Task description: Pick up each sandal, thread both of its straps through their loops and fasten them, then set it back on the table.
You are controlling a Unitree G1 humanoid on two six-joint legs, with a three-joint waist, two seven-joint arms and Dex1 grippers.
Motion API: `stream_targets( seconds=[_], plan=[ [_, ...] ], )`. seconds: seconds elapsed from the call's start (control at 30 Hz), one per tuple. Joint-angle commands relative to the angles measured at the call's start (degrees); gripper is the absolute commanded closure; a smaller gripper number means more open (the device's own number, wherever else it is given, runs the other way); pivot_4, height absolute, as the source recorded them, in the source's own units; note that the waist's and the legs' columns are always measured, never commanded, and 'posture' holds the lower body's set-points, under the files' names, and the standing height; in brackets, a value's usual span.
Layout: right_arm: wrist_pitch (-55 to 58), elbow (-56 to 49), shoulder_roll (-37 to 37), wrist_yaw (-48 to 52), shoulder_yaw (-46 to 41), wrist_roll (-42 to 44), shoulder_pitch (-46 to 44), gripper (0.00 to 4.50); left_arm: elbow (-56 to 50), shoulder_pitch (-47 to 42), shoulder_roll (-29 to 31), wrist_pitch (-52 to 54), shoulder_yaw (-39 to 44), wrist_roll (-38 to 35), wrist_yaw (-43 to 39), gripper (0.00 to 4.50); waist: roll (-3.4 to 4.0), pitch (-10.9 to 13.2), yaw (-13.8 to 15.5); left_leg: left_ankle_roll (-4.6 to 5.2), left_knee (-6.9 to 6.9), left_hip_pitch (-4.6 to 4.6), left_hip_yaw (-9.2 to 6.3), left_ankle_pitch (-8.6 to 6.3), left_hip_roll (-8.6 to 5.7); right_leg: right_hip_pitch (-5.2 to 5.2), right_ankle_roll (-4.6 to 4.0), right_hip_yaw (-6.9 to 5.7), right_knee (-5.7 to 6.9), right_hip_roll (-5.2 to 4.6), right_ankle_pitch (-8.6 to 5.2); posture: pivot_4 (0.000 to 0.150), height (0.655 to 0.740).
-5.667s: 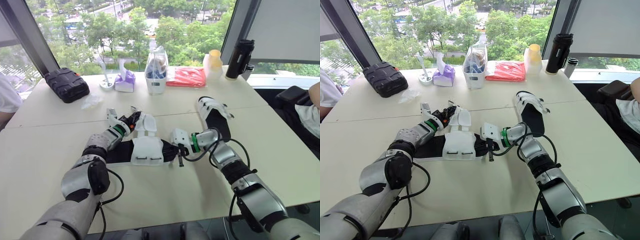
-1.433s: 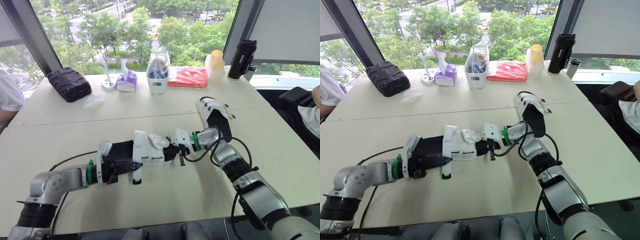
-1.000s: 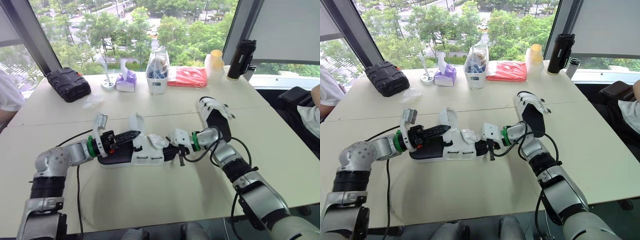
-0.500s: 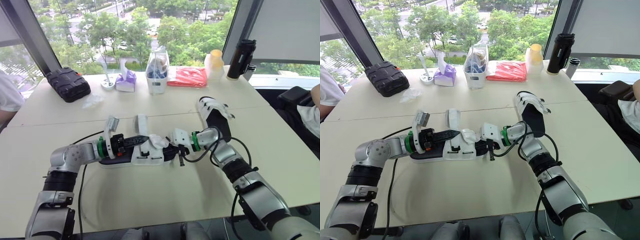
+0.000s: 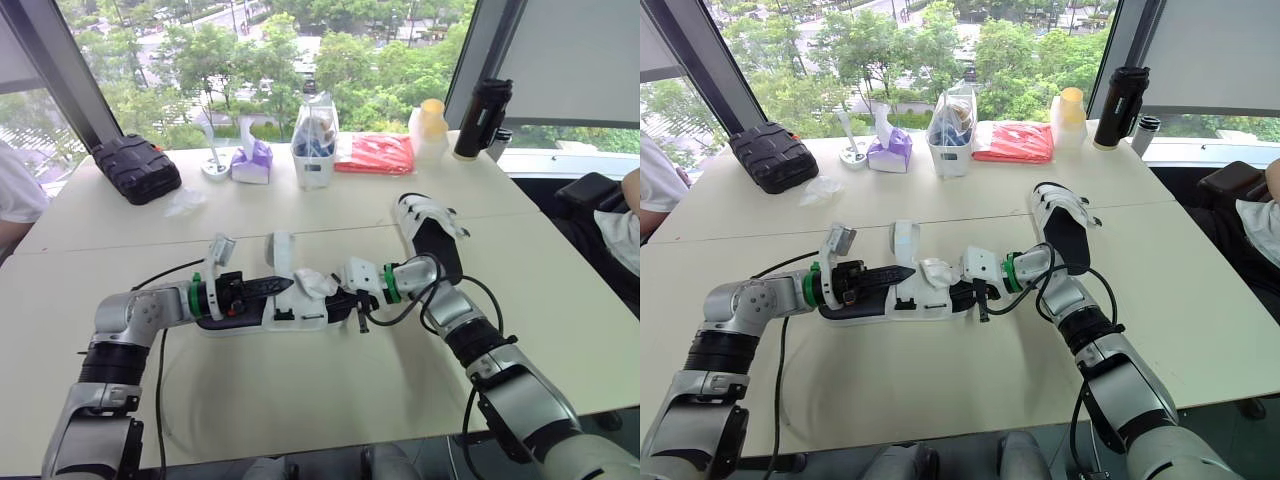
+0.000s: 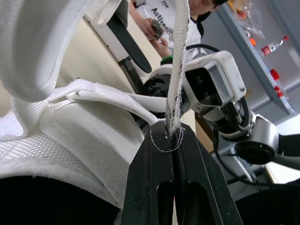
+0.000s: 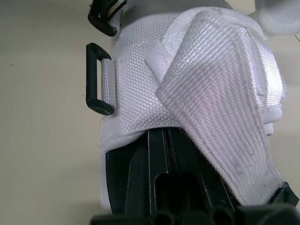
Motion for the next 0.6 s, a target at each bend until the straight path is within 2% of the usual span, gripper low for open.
stream_targets(
  seconds=[0.03, 0.2, 0.4, 0.6],
  plan=[
    [1.7, 1.9, -1.0, 0.7, 2.3, -3.5, 2.3, 4.50, -1.2, -0.3, 1.2, -1.8, -0.8, 1.8, -2.3, 4.47, 0.00, 0.0, 0.0, 0.00, 0.00, 0.00, 0.00, 0.00, 0.00, 0.00, 0.00, 0.00, 0.00, 0.00, 0.00, 0.150, 0.7400],
    [1.9, 1.7, -1.1, 0.7, 2.3, -3.6, 2.5, 4.50, -3.8, 1.3, 2.4, -6.8, -3.8, 5.2, -6.0, 4.47, 0.00, 0.0, 0.0, 0.00, -0.02, -0.01, 0.01, 0.00, 0.01, -0.02, 0.00, 0.00, 0.00, 0.00, 0.00, 0.150, 0.7400],
    [2.0, 1.6, -1.2, 0.8, 2.3, -3.5, 2.6, 4.50, -5.8, 3.0, 1.5, -13.6, -3.8, 8.1, -6.5, 4.47, 0.00, 0.0, 0.0, 0.00, -0.06, -0.02, 0.01, 0.00, 0.02, -0.04, 0.00, 0.00, -0.04, 0.00, 0.00, 0.150, 0.7400],
    [2.1, 1.7, -1.1, 0.7, 2.3, -3.6, 2.6, 4.50, -8.5, 5.5, 2.9, -14.9, -5.2, 9.7, -8.5, 4.47, 0.00, 0.0, 0.0, 0.00, -0.06, -0.01, 0.01, 0.00, 0.03, -0.03, -0.01, 0.01, -0.04, 0.00, 0.00, 0.150, 0.7400]
  ],
)
